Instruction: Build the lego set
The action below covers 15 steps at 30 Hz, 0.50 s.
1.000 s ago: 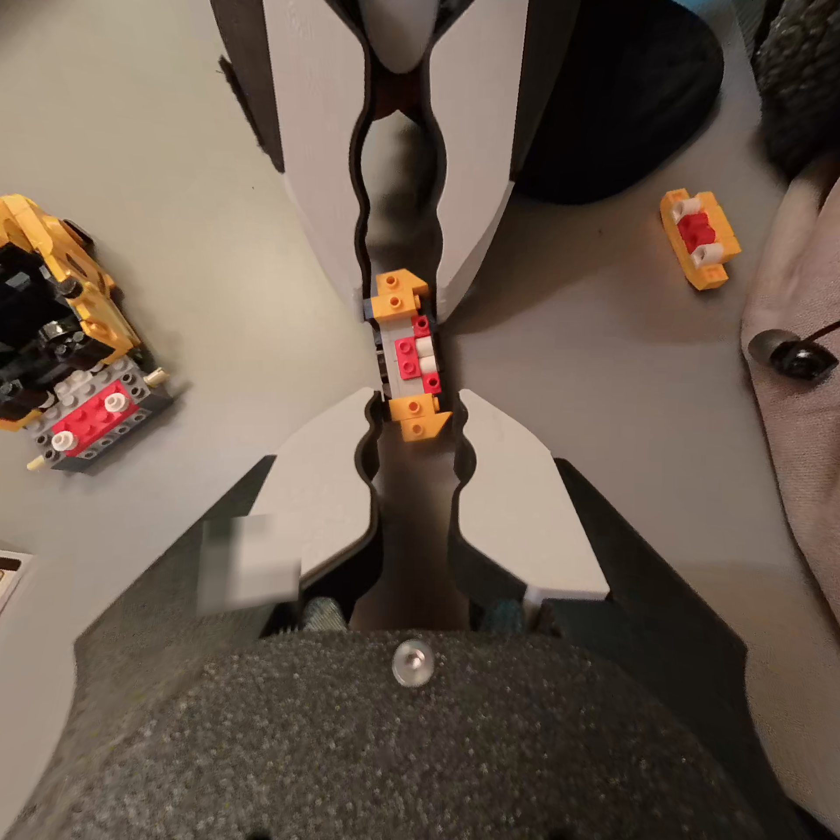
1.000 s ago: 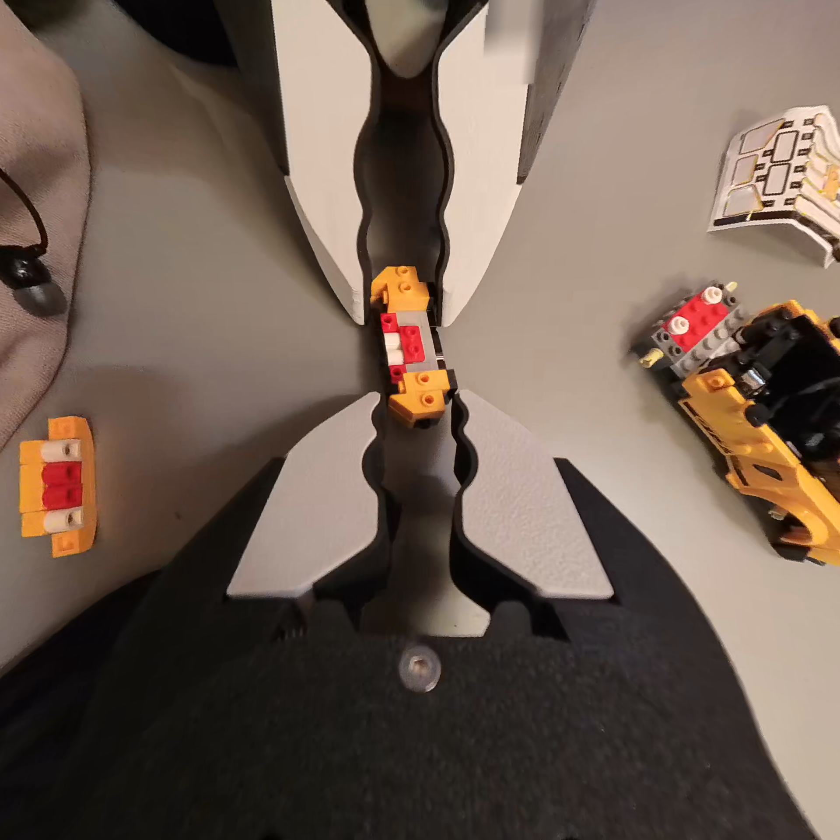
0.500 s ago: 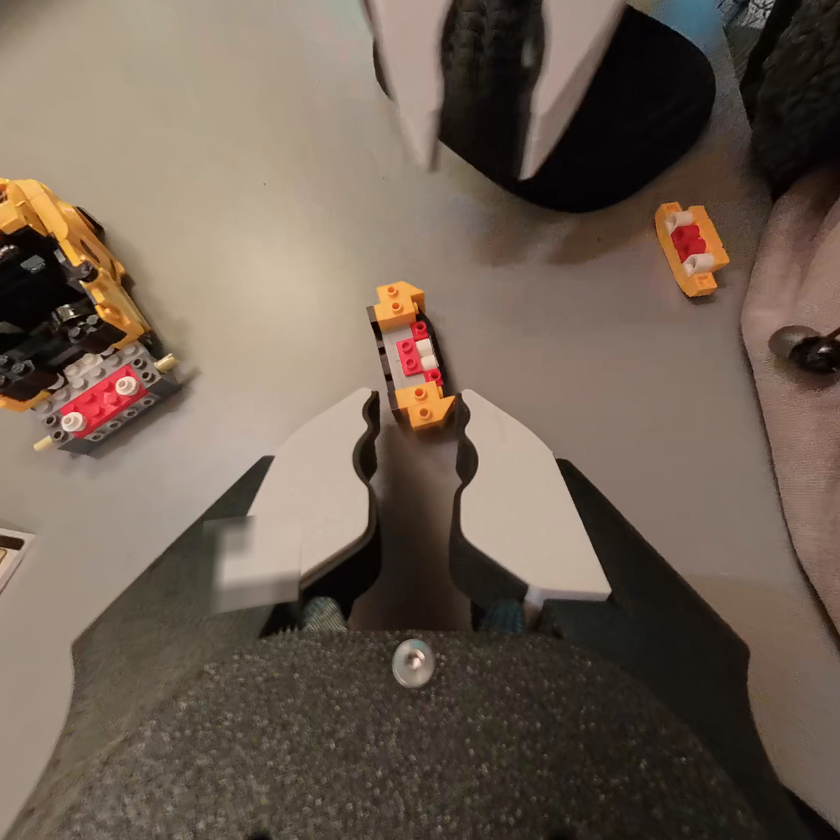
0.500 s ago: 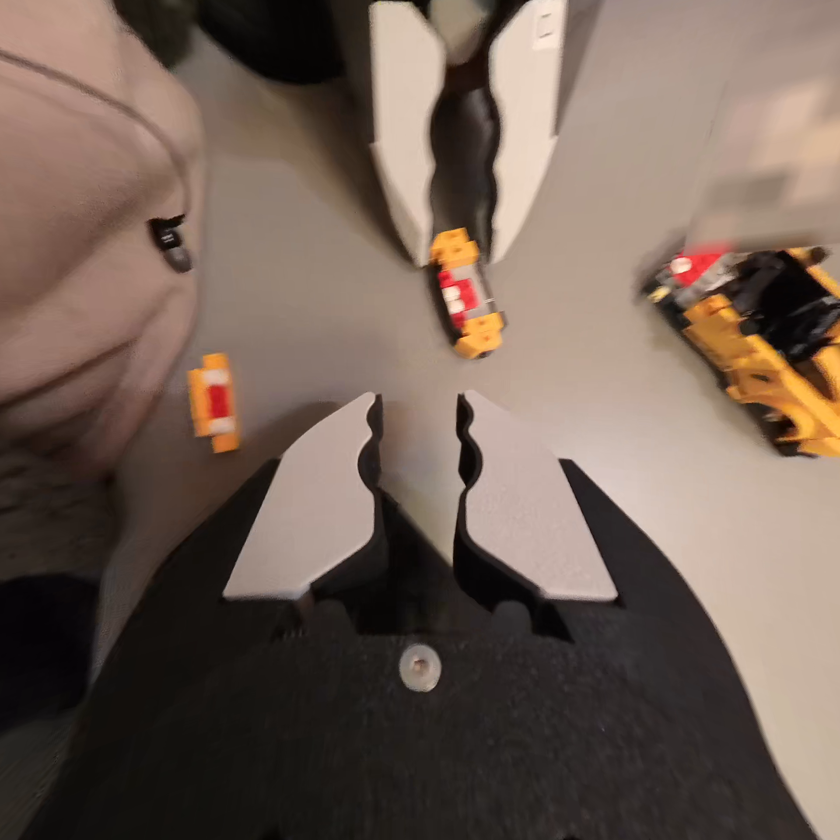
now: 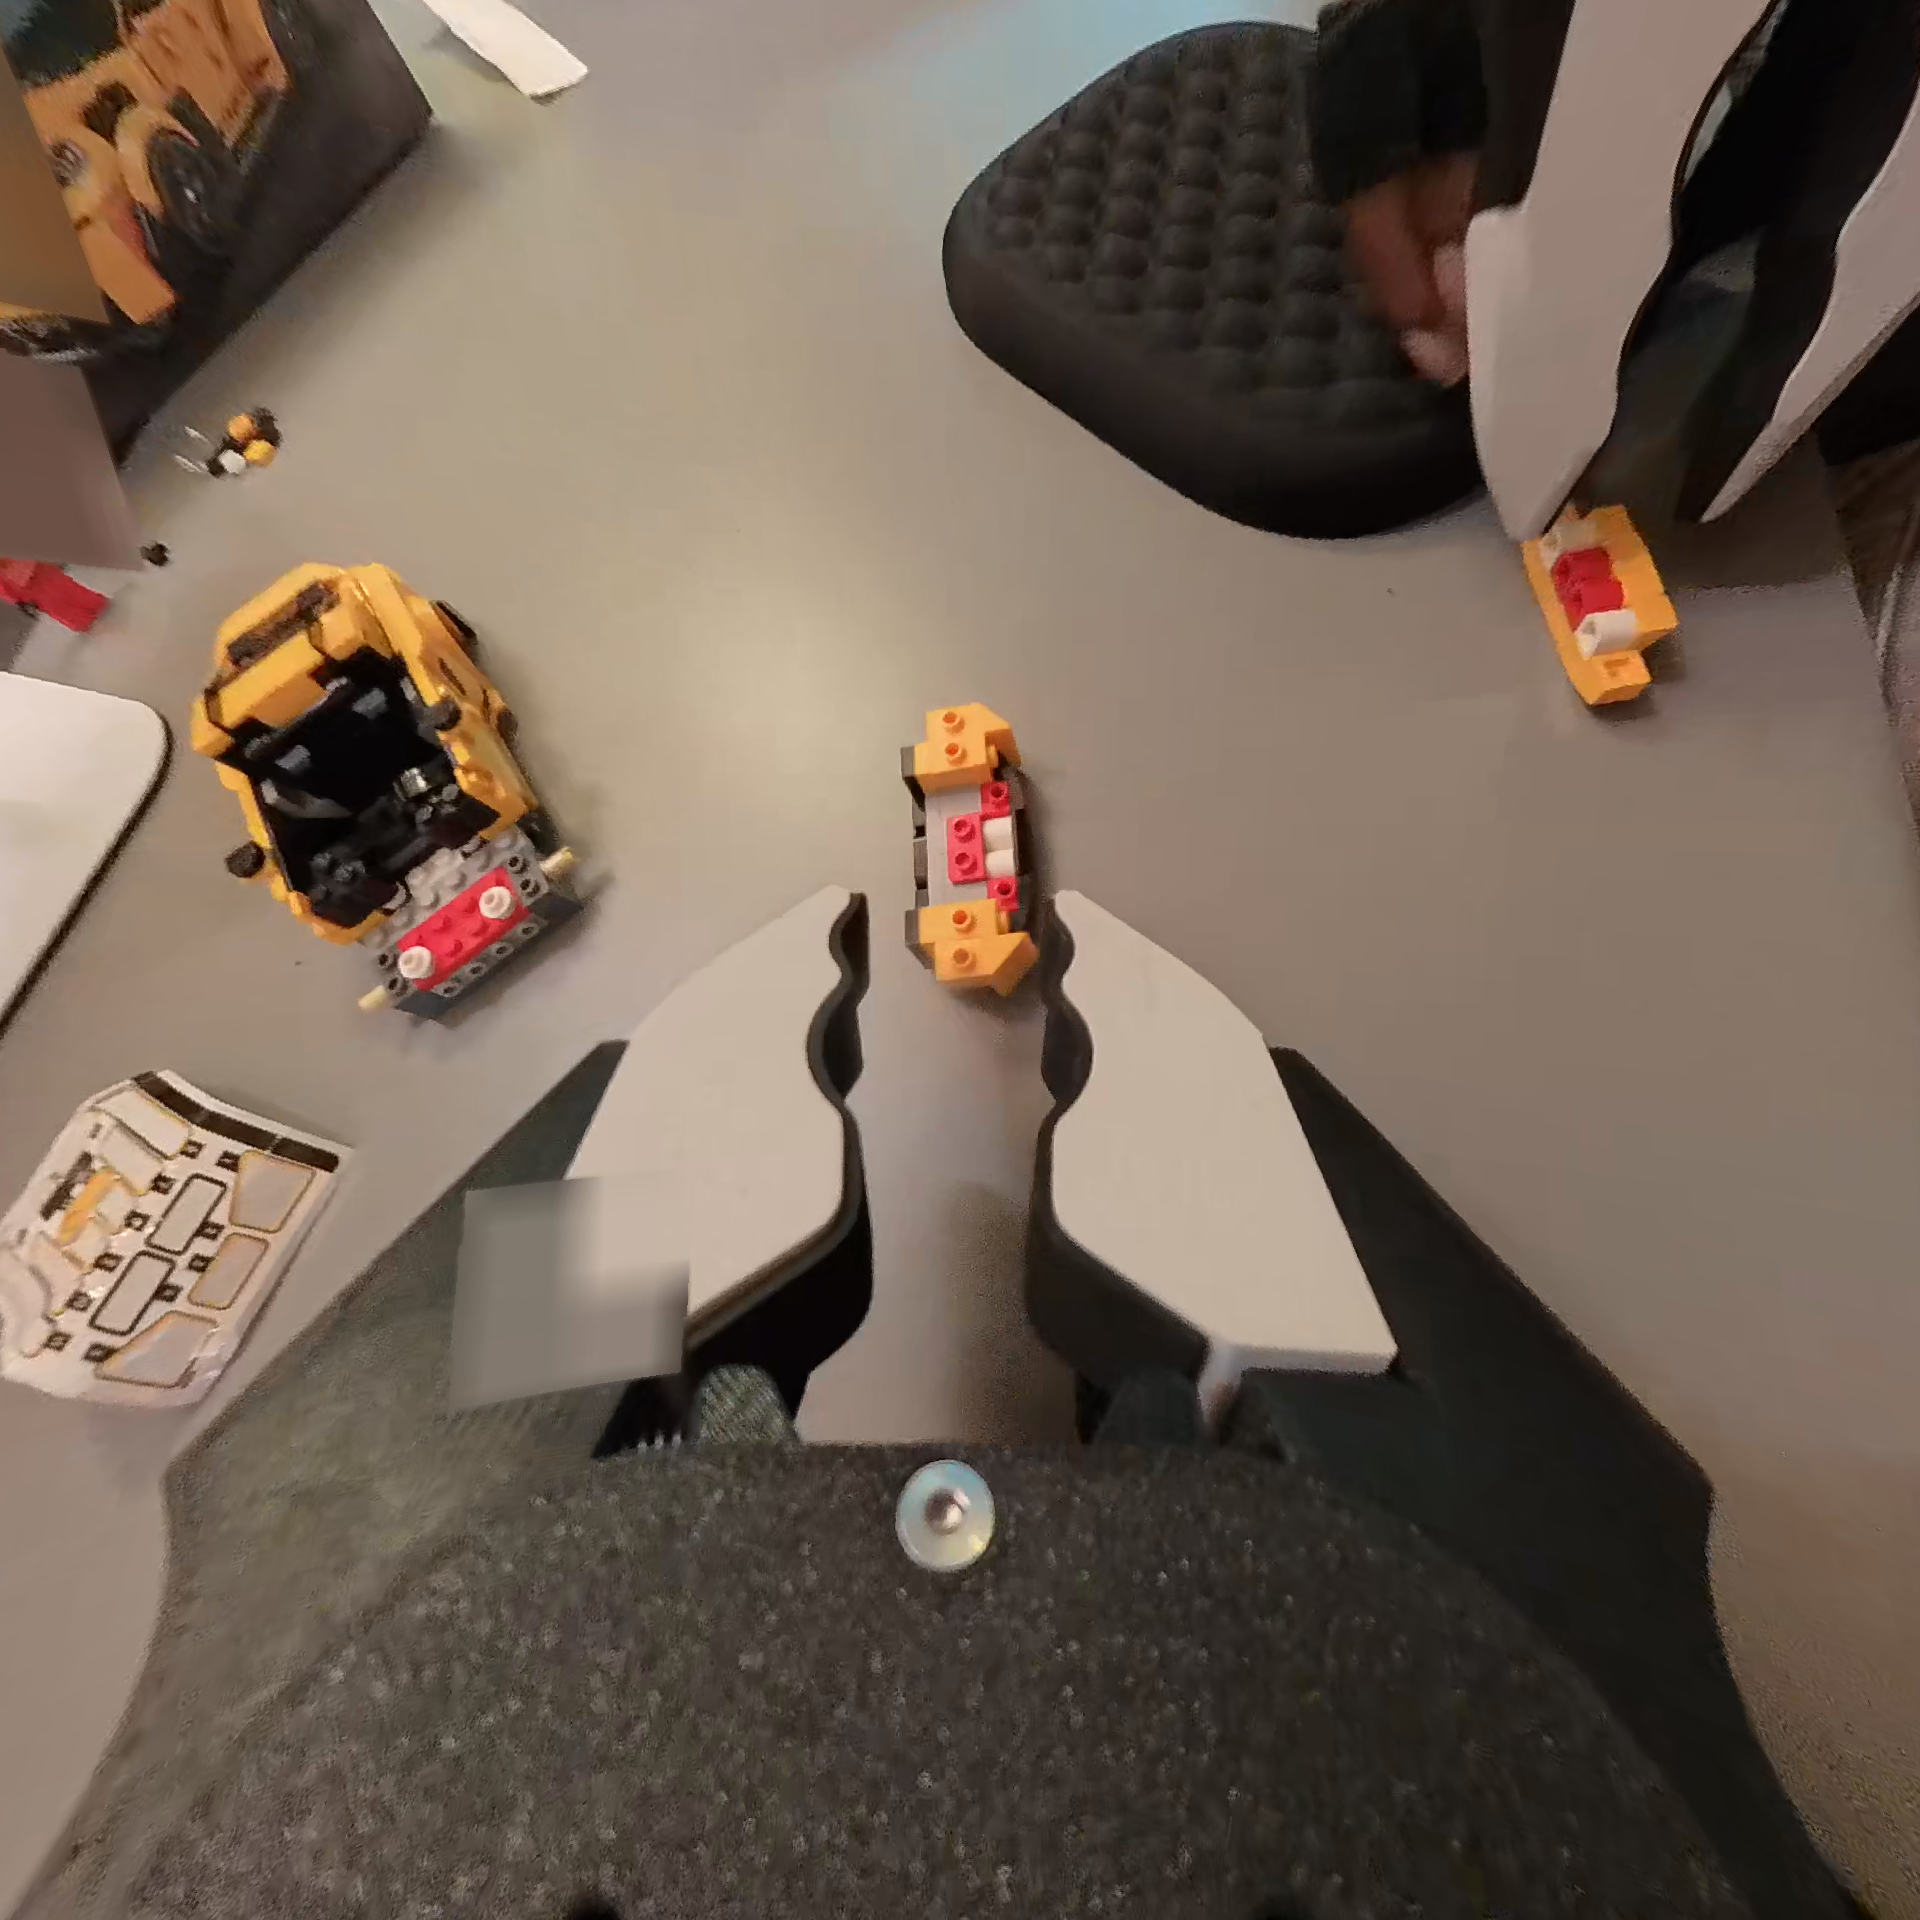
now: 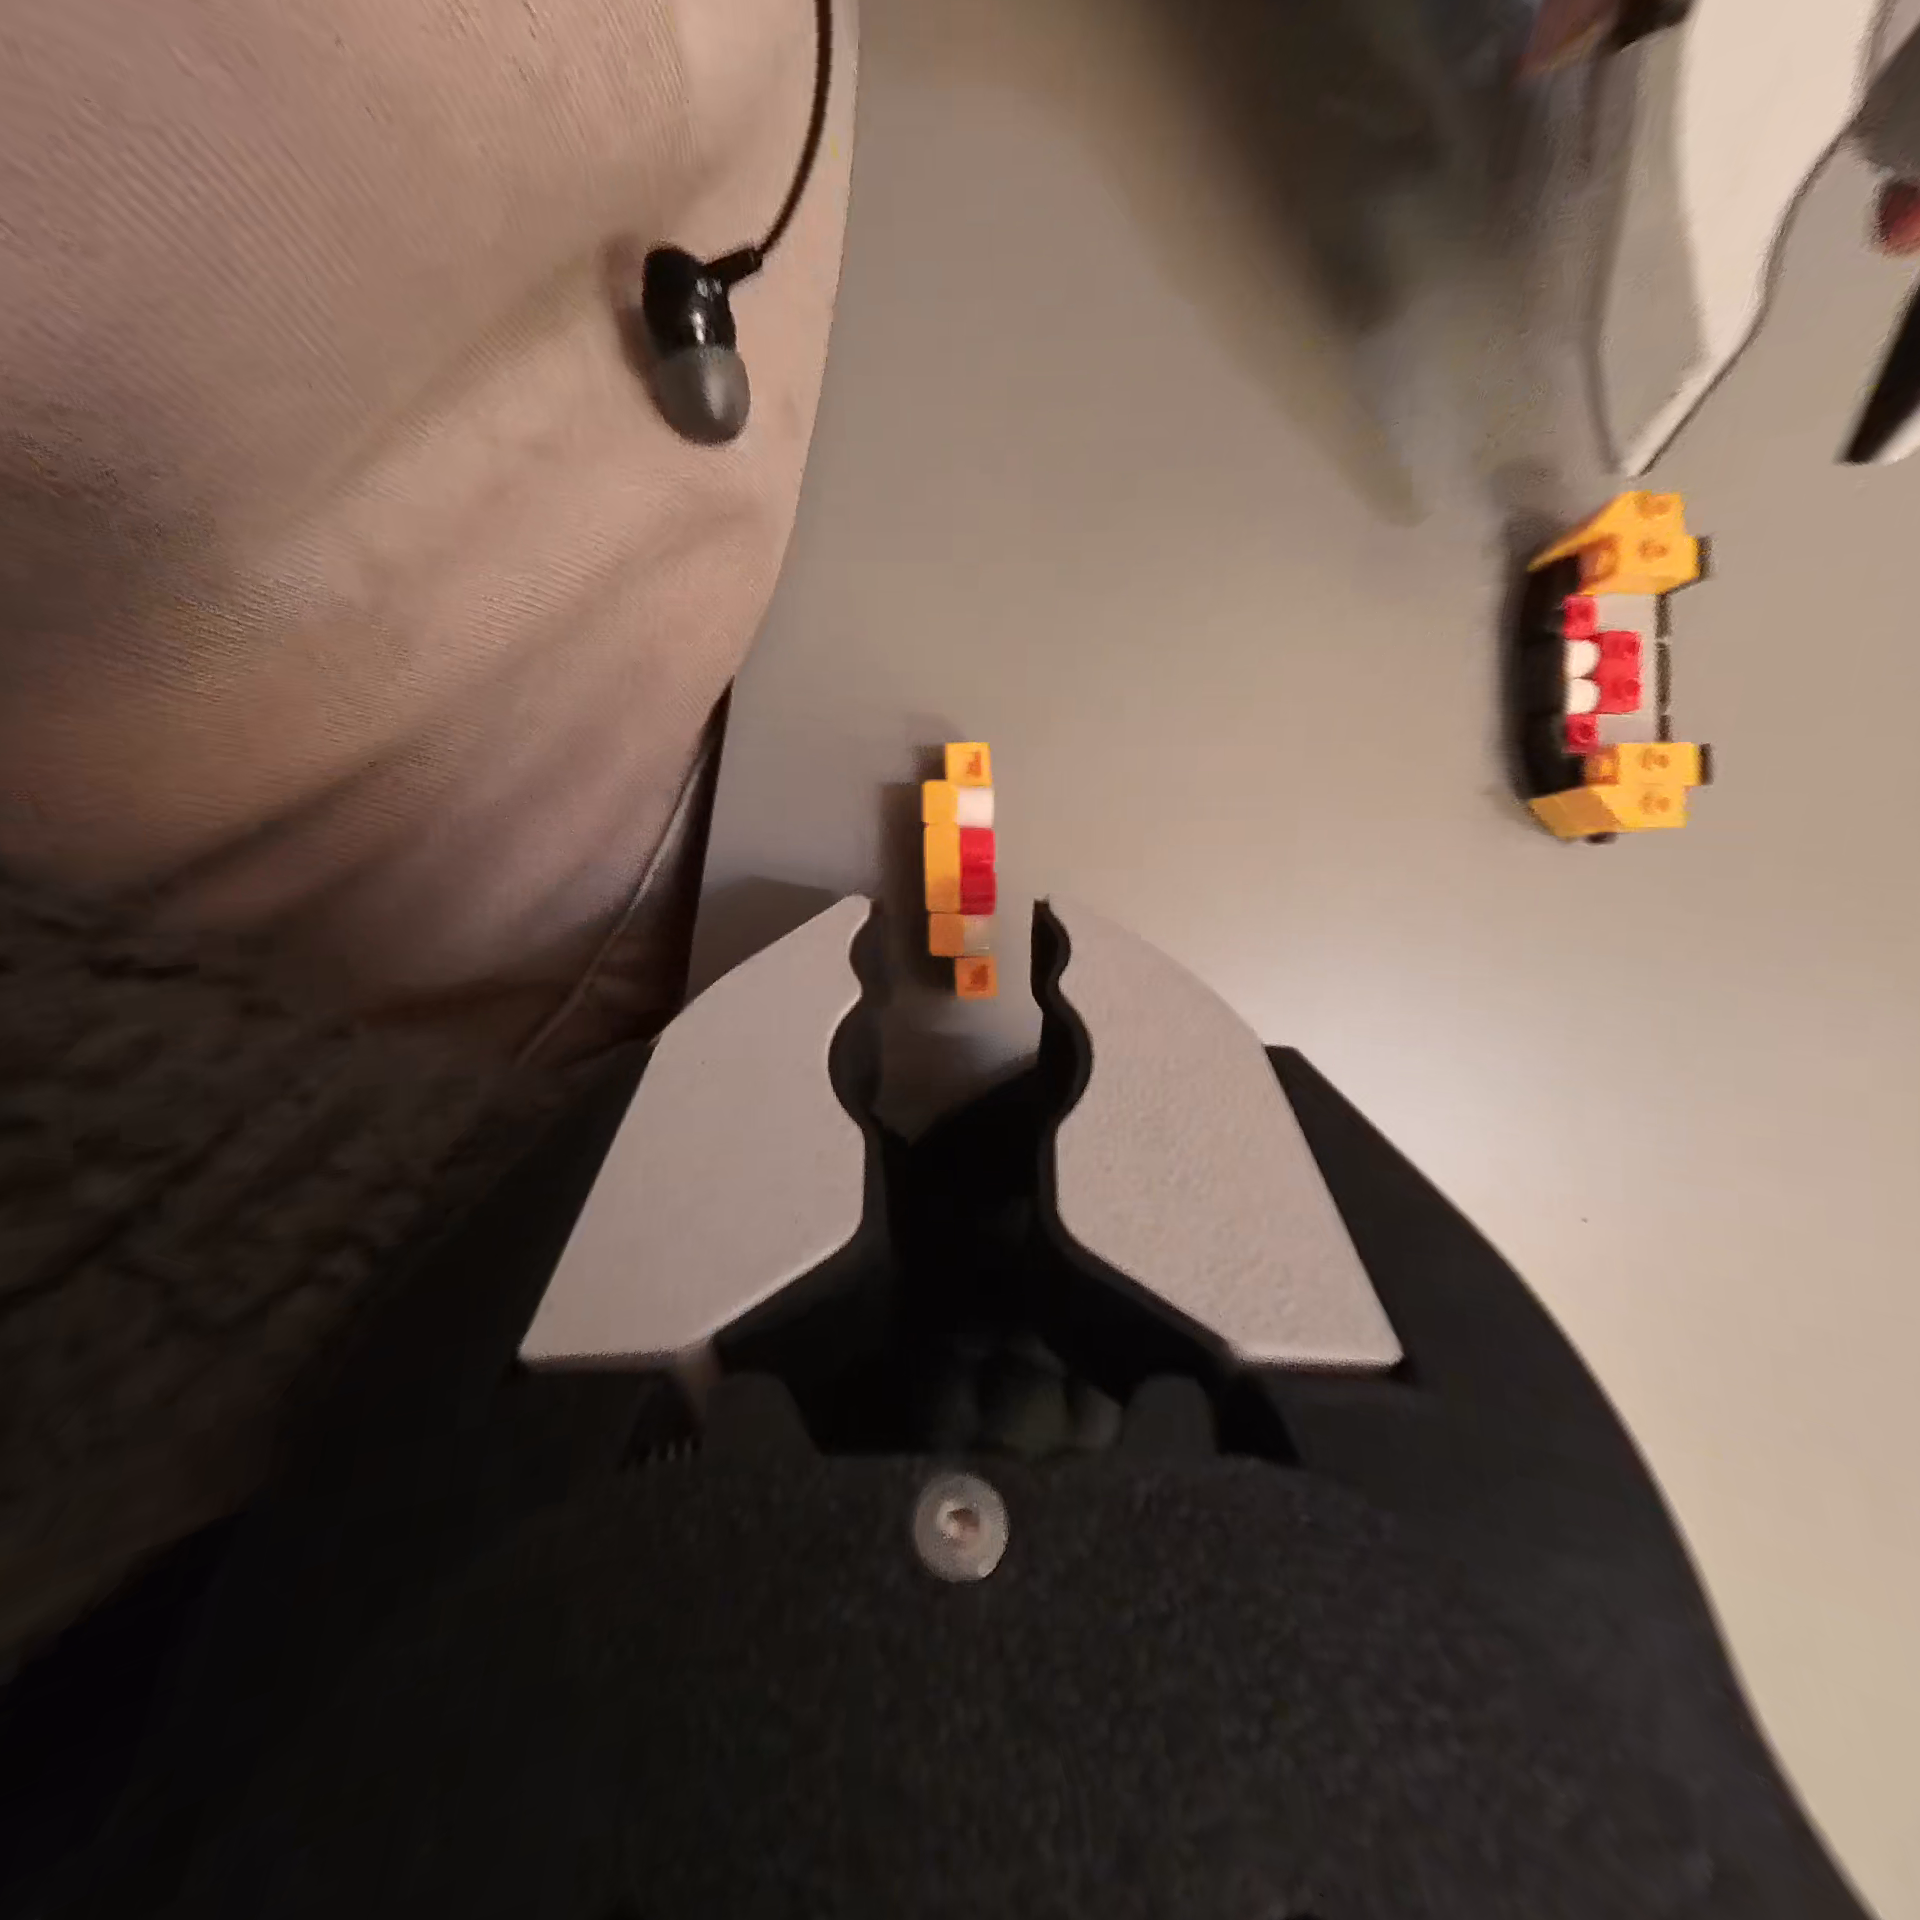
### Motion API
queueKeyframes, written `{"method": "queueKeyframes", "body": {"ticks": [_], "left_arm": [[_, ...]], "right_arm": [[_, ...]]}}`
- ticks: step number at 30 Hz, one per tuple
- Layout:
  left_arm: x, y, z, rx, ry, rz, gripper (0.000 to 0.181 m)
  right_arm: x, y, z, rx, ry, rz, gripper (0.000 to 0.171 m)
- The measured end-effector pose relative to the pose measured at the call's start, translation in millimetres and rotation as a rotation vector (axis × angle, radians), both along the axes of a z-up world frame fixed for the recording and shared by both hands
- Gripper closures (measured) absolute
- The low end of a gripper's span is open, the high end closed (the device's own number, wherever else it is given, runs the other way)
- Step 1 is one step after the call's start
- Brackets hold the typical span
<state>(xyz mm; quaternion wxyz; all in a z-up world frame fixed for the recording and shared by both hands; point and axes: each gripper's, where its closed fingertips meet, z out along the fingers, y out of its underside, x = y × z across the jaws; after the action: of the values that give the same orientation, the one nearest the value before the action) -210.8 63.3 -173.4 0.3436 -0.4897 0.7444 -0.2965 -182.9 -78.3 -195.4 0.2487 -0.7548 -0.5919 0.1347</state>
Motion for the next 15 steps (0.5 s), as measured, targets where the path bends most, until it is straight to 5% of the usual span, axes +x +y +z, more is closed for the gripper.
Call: {"method": "queueKeyframes", "body": {"ticks": [7, 15], "left_arm": [[-12.0, -34.1, 9.4, 0.067, -0.018, -0.035, 0.154], [-7.7, -96.3, 21.9, -0.131, -0.049, -0.181, 0.149]], "right_arm": [[-1.6, 2.1, -9.5, 0.05, -0.112, 0.042, 0.158], [-17.2, 30.6, 30.6, 0.181, 0.133, -0.109, 0.158]]}}
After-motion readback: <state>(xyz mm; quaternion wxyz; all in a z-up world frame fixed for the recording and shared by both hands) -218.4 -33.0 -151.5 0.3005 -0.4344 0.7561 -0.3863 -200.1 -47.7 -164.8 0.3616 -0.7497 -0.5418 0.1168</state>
